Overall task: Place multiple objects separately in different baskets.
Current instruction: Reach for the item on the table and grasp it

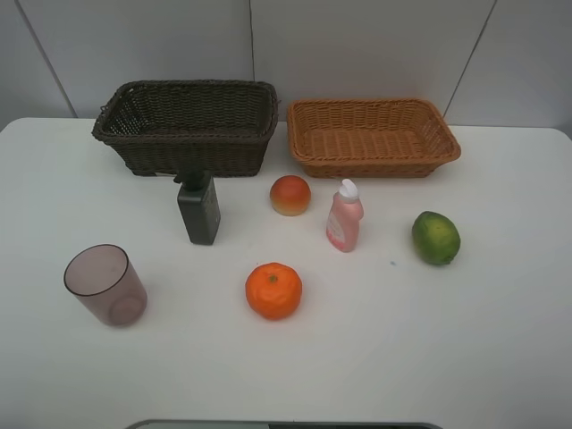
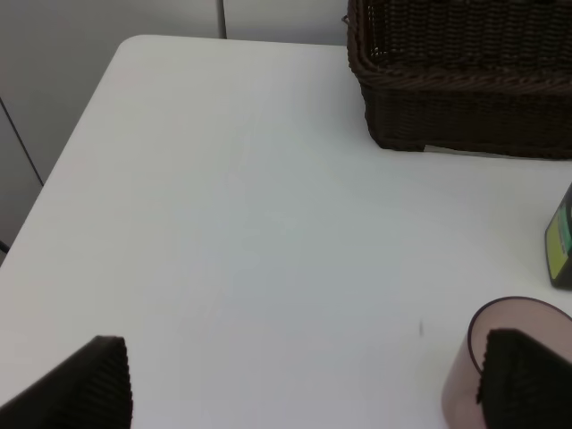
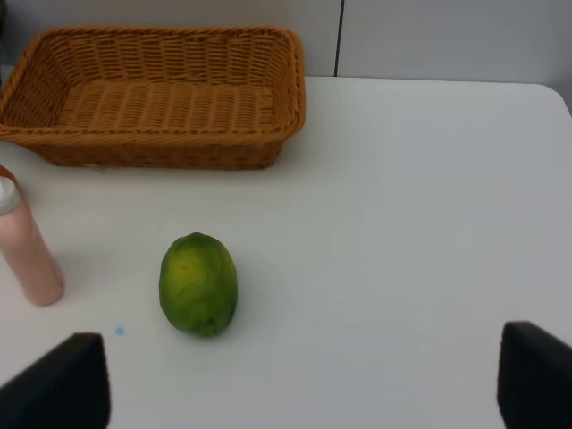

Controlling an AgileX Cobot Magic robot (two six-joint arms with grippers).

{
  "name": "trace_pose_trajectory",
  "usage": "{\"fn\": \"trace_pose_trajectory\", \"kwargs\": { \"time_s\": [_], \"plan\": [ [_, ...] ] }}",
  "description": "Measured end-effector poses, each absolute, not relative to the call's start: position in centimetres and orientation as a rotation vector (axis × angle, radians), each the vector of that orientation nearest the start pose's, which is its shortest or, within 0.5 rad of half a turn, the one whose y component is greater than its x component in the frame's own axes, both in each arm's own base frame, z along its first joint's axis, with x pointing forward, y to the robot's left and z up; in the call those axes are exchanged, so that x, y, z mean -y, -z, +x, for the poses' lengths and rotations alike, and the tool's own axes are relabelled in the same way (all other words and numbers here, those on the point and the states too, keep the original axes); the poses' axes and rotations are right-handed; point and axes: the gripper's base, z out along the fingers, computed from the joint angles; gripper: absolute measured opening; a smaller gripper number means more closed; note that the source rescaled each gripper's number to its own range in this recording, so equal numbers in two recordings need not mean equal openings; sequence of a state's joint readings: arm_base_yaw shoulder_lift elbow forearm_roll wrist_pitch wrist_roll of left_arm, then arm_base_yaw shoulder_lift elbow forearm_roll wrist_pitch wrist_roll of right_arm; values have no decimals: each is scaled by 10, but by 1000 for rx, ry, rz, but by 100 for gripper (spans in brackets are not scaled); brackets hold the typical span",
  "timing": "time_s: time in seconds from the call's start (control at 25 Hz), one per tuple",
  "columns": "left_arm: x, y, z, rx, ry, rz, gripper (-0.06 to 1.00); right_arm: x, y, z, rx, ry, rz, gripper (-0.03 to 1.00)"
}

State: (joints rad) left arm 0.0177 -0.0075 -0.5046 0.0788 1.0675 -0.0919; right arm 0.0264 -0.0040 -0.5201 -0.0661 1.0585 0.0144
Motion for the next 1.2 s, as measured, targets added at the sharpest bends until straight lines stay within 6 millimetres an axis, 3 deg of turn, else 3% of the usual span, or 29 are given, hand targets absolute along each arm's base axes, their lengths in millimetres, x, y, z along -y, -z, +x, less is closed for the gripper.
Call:
{"fn": "trace_pose_trajectory", "kwargs": {
  "time_s": [1.2],
  "plan": [
    [-5, -278, -7, -2034, -35, -115, 100, 5, -283, -8, -2017, 53, -8, 86]
  ]
}}
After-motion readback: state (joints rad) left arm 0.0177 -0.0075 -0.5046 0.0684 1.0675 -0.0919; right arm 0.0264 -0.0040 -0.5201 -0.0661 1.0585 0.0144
